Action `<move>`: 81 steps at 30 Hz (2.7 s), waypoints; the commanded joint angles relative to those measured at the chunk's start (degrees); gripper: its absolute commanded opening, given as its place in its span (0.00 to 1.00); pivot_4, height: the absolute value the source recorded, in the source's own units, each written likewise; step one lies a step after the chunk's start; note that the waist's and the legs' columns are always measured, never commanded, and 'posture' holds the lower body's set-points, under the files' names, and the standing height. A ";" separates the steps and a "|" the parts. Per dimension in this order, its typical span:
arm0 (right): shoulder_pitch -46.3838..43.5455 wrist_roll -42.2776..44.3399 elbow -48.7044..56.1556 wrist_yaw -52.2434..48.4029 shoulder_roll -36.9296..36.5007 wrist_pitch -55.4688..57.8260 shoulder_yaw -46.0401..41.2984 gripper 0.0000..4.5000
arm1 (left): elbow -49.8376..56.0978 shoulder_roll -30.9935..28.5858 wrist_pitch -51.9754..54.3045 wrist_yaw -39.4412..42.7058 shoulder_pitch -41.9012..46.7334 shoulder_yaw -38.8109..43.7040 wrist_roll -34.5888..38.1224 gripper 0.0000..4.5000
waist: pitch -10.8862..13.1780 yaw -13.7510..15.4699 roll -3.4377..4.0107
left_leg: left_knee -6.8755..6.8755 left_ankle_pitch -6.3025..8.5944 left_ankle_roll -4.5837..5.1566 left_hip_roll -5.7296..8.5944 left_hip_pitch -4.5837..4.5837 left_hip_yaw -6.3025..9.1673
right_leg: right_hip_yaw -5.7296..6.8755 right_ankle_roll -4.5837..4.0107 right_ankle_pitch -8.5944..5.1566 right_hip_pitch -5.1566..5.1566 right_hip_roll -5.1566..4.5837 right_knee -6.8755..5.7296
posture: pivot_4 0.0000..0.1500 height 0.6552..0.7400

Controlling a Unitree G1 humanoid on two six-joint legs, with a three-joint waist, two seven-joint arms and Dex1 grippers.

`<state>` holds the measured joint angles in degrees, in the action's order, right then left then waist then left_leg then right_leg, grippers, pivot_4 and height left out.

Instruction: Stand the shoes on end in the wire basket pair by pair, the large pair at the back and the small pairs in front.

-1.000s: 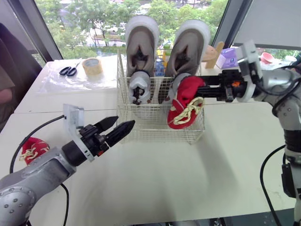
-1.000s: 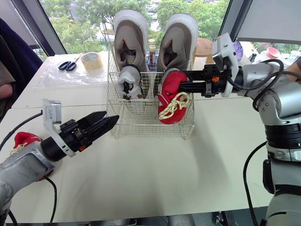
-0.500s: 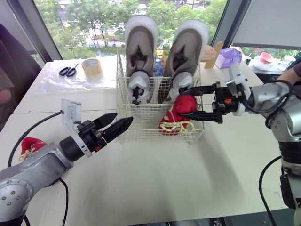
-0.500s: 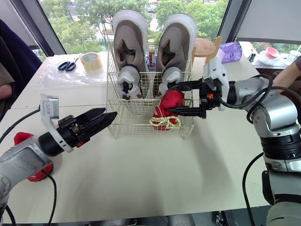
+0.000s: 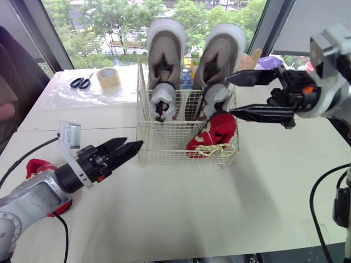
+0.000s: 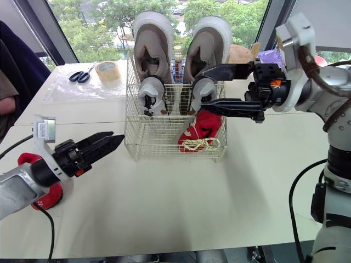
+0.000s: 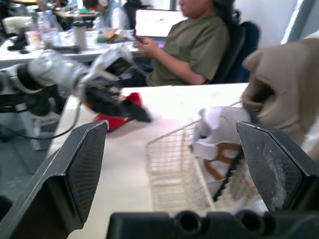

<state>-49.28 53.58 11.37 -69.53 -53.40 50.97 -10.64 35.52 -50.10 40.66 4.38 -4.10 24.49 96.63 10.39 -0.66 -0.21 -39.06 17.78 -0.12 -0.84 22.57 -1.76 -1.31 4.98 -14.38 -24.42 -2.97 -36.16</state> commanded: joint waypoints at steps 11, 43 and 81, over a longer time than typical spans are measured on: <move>-7.44 -5.21 -1.41 -10.35 -0.02 -6.18 8.68 0.99 | -12.24 -13.75 5.76 -69.40 8.58 6.00 -2.09 1.00 | 0.08 -0.29 -0.23 | 0.03 0.00 0.00 -0.04 -0.01 0.02 | 0.00 0.19 0.11 -0.02 -0.01 -0.03 | 1.00 1.00; -3.34 -11.94 5.97 -14.39 -1.86 -8.77 12.08 1.00 | -38.18 -2.17 3.26 -78.98 17.47 -0.81 12.39 0.71 | 0.05 0.54 -0.35 | 0.09 -0.37 -0.68 0.29 -0.07 0.01 | 0.43 0.01 0.03 0.05 -0.51 -0.08 | 1.00 1.00; -6.29 -10.59 -0.64 -7.96 1.87 -1.51 12.81 1.00 | 8.73 17.72 -15.28 -22.81 27.91 -15.18 -38.61 0.04 | 0.03 1.47 -0.85 | -0.08 -0.31 -0.52 0.18 -0.12 -0.13 | 0.45 -0.02 0.24 0.11 0.08 -0.06 | 1.00 1.00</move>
<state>-54.74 41.36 8.72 -77.79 -51.34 47.84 2.77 43.19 -34.18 28.92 -21.02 23.33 11.05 62.33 10.42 0.82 -1.06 -39.14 17.48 -0.62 -0.71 22.45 -1.87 -0.87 4.97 -14.13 -24.31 -2.90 -36.23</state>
